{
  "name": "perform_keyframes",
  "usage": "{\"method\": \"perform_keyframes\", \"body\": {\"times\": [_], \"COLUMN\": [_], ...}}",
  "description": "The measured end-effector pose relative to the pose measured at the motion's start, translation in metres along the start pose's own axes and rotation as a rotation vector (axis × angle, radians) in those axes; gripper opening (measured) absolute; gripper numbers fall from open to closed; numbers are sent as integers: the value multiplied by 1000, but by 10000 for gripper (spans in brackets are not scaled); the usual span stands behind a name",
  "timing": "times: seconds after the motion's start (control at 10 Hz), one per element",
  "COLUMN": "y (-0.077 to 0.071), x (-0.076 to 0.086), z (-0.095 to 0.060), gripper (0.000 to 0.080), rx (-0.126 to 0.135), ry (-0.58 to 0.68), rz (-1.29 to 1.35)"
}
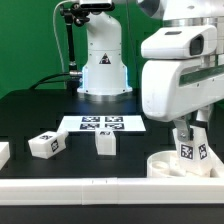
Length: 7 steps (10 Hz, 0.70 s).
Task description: Assemble stool
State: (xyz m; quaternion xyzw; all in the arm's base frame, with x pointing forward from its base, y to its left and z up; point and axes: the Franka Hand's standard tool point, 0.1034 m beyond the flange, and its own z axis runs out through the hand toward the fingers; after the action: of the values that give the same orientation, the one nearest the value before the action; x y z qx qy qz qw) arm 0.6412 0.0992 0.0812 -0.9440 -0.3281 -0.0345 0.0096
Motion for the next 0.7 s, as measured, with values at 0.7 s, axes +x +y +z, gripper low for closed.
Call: {"method": "perform_keyframes", "body": {"times": [0.7], "y": [-2], "x": [2], "z": [1], "gripper": [338], "rx": [17], "ry": [12], "rz": [640]}}
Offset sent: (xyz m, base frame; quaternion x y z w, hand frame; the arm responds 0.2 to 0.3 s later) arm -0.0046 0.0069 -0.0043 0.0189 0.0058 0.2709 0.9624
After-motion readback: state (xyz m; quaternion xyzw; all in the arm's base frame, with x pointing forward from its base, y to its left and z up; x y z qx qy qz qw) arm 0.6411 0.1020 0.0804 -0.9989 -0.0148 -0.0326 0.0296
